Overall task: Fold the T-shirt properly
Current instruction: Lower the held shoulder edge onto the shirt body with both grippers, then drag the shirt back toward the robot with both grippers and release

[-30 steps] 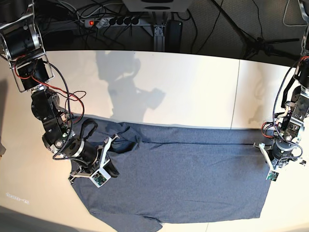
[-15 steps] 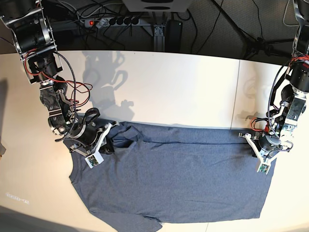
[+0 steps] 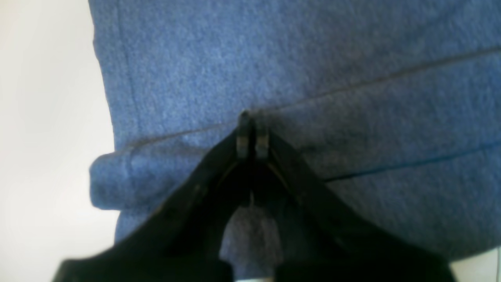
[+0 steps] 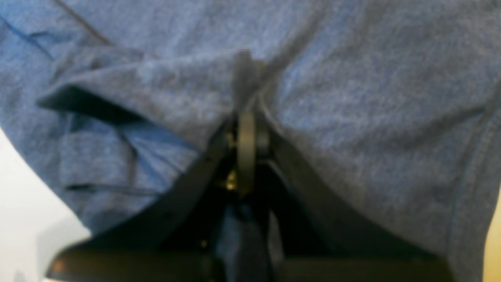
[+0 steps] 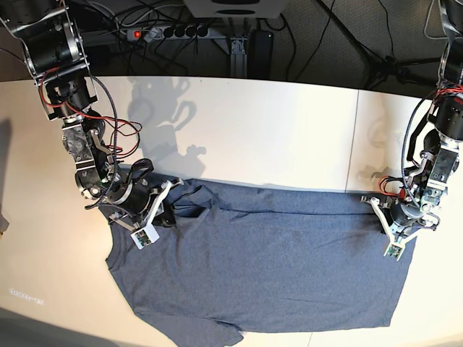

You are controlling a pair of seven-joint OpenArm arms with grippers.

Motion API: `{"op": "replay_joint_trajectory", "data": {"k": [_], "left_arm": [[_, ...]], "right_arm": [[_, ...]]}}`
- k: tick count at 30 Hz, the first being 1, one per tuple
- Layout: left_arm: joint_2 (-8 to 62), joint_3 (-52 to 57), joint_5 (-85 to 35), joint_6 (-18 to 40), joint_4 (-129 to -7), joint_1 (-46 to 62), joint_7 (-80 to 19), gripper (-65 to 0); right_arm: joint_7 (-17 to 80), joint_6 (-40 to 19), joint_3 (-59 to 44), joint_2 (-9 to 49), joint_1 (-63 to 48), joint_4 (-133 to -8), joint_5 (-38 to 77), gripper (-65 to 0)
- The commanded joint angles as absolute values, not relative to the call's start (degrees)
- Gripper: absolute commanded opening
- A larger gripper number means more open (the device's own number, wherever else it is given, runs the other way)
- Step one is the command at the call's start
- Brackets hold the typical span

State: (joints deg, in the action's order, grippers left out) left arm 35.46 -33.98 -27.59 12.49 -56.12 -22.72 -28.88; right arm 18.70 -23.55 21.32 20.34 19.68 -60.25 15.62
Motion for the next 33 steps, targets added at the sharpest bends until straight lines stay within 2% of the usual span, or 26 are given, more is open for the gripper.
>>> {"op": "replay_joint_trajectory", "data": {"k": [1,6,14,21,25,33], "left_arm": [[36.69,-34.04,-27.66,14.83,-57.89,-21.12,-32.6,-65.0],[39.79,-33.19,-26.48,14.48,-70.24,-12.95,-33.5,-65.0],[40.32,-20.75,-21.78,13.02,-87.48,3.11,-36.18,-65.0],[40.12,-17.98,-20.53,13.04,-94.72,11.55,-36.49,-65.0],[39.99,-17.96,-18.96,11.05,-98.3,15.38,-36.47,-65.0],[40.01,-17.96,-16.34,10.92,-102.24,19.9,-36.47,-65.0]], "right_arm": [[21.08,-20.78,20.64,21.19,18.11,-62.13,15.46,-65.0],[22.41,-20.78,13.45,22.5,8.36,-73.71,15.53,-65.0],[24.27,-21.23,4.49,25.63,-4.78,-85.86,17.43,-65.0],[24.25,-21.39,3.88,28.93,-11.22,-90.76,18.41,-65.0],[24.29,-21.41,2.94,29.21,-14.74,-93.69,18.41,-65.0],[24.29,-21.43,-0.69,30.2,-18.31,-95.79,18.41,-65.0]]}}
